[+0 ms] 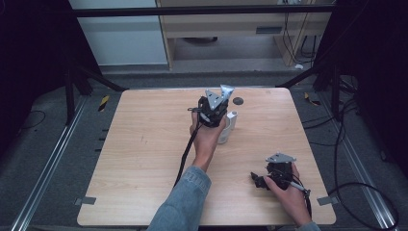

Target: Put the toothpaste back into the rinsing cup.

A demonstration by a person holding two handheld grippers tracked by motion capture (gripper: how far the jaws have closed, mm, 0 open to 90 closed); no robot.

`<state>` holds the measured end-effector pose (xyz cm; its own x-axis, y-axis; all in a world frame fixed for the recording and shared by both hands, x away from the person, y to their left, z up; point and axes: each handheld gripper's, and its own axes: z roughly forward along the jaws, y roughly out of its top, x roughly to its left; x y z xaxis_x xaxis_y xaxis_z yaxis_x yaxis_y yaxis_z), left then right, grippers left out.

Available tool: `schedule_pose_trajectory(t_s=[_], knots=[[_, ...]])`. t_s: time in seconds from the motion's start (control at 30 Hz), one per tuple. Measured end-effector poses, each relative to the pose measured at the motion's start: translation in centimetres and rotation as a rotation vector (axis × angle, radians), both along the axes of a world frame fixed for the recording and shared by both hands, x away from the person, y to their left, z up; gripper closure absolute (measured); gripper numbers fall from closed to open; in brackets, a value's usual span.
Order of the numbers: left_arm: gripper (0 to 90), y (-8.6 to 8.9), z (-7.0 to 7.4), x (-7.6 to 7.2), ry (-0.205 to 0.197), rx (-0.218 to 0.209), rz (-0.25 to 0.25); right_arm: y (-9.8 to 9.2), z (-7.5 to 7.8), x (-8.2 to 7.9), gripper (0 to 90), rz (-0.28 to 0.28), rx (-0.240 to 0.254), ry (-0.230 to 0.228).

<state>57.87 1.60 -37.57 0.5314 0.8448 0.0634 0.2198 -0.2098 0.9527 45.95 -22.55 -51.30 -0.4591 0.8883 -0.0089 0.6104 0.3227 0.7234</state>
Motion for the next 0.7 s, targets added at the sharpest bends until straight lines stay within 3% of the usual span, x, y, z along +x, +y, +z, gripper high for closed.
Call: schedule_pose_trajectory(t_s=[0.7], knots=[[78.9, 0.3, -2.2, 0.6, 0.042, 0.011, 0.009, 0.0, 0.0, 0.0, 0.6, -0.001, 0.000, -0.001]])
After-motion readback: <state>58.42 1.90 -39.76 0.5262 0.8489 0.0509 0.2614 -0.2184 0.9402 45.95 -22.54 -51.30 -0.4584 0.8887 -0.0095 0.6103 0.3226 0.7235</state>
